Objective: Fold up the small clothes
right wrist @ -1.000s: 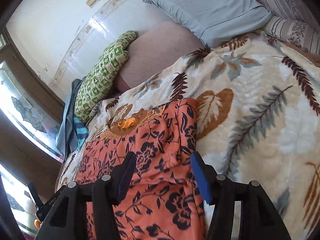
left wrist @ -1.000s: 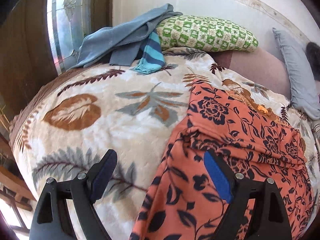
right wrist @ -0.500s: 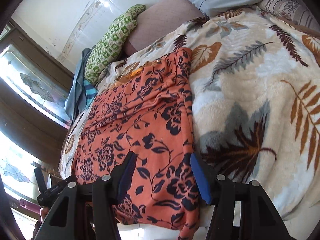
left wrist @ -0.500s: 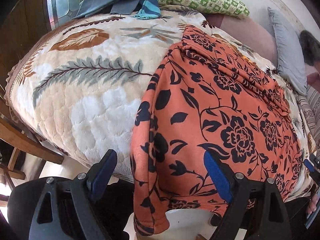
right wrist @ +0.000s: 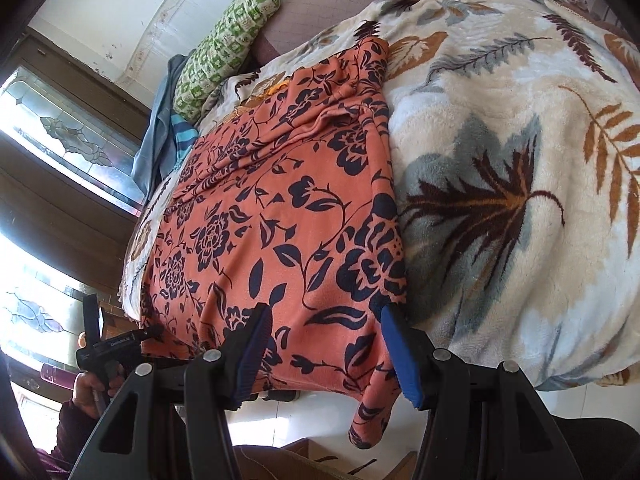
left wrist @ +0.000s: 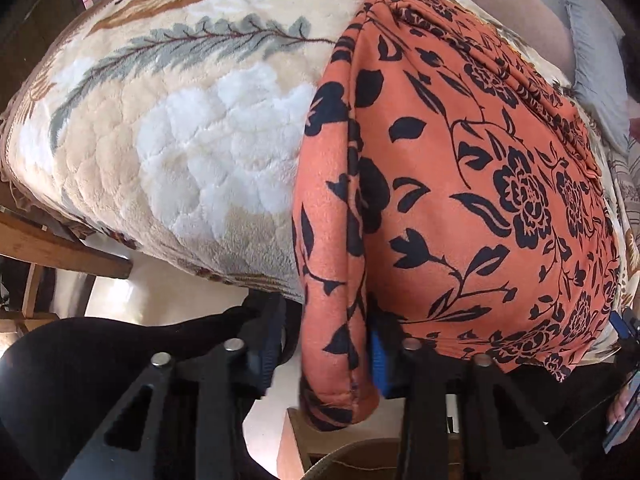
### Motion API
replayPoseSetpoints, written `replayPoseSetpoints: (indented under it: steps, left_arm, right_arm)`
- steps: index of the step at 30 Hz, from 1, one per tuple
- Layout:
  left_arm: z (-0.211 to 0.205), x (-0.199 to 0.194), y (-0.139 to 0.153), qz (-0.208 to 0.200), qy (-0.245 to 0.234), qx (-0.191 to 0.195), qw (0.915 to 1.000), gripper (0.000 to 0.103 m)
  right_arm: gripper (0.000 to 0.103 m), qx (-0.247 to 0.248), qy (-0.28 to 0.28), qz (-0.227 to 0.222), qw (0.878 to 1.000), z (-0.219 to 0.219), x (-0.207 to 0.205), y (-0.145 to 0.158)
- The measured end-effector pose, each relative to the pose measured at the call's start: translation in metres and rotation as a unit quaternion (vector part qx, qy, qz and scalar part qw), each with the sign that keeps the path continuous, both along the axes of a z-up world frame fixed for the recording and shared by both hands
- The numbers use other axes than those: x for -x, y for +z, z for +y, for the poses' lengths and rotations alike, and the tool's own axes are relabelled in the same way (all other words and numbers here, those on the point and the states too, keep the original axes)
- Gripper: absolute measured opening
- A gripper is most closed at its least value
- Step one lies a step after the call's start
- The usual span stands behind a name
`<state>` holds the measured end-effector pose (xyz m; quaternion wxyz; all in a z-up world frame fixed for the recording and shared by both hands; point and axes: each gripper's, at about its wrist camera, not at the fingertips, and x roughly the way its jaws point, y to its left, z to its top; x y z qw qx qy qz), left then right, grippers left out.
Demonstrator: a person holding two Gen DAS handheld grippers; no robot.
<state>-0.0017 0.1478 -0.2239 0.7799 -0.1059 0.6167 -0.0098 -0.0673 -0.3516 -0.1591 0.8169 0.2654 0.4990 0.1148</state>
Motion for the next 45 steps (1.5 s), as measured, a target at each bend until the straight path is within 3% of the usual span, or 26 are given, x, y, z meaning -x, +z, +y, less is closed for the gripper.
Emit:
replayPoseSetpoints:
  steps: [5, 9, 14, 17, 19, 21, 22, 24, 25, 28, 33, 39, 45]
  left_arm:
    - [-0.001, -0.004, -0.006, 0.012, -0.004, 0.018, 0.9998, 0.026]
    - [-0.003, -0.015, -0.016, 0.03, -0.003, 0.015, 0.9994, 0.036]
    - [-0.004, -0.013, -0.027, 0.043, -0.017, 0.016, 0.9988, 0.037]
    - [-0.01, -0.011, -0.028, 0.037, -0.031, 0.018, 0.9987, 0.033]
    - [-0.013, -0.011, -0.028, 0.034, -0.038, 0.033, 0.9982, 0.018]
    - [-0.013, -0.01, -0.028, 0.029, -0.041, 0.043, 0.9978, 0.013]
    - [-0.013, -0.01, -0.027, 0.027, -0.043, 0.048, 0.9976, 0.01]
    - [-0.015, -0.01, -0.022, 0.022, -0.048, 0.058, 0.9969, 0.008]
    - [-0.015, -0.013, -0.016, 0.019, -0.054, 0.065, 0.9962, 0.008]
    - [-0.014, -0.014, 0.001, 0.002, -0.079, 0.1, 0.9918, 0.008]
    - [0.001, -0.018, 0.046, -0.047, -0.092, 0.165, 0.9809, 0.008]
    - [0.02, -0.047, 0.1, -0.108, -0.076, 0.226, 0.9653, 0.008]
    - [0.03, -0.109, 0.136, -0.151, -0.054, 0.252, 0.9545, 0.008]
  right_arm:
    - [0.06, -0.004, -0.014, 0.036, 0.999, -0.012, 0.013, -0.012]
    - [0.061, -0.01, -0.005, 0.087, 0.996, -0.009, 0.016, -0.029]
    - [0.068, -0.006, 0.017, 0.153, 0.988, 0.01, 0.014, -0.06]
    - [0.068, 0.02, 0.026, 0.191, 0.981, 0.027, 0.01, -0.082]
    - [0.068, 0.042, 0.032, 0.205, 0.977, 0.036, 0.009, -0.094]
    - [0.063, 0.041, 0.044, 0.182, 0.981, 0.039, 0.009, -0.095]
    - [0.039, 0.038, 0.04, 0.167, 0.984, 0.036, 0.01, -0.091]
    - [0.017, 0.019, 0.036, 0.147, 0.988, 0.029, 0.011, -0.079]
    - [0.013, 0.016, 0.039, 0.136, 0.99, 0.027, 0.013, -0.072]
    - [0.009, -0.001, 0.053, 0.1, 0.994, 0.023, 0.02, -0.048]
    - [0.009, -0.082, 0.055, 0.012, 0.995, 0.01, 0.025, -0.001]
    - [0.009, -0.164, 0.026, -0.115, 0.979, -0.006, 0.003, 0.056]
    - [0.009, -0.207, -0.041, -0.154, 0.965, -0.023, -0.053, 0.069]
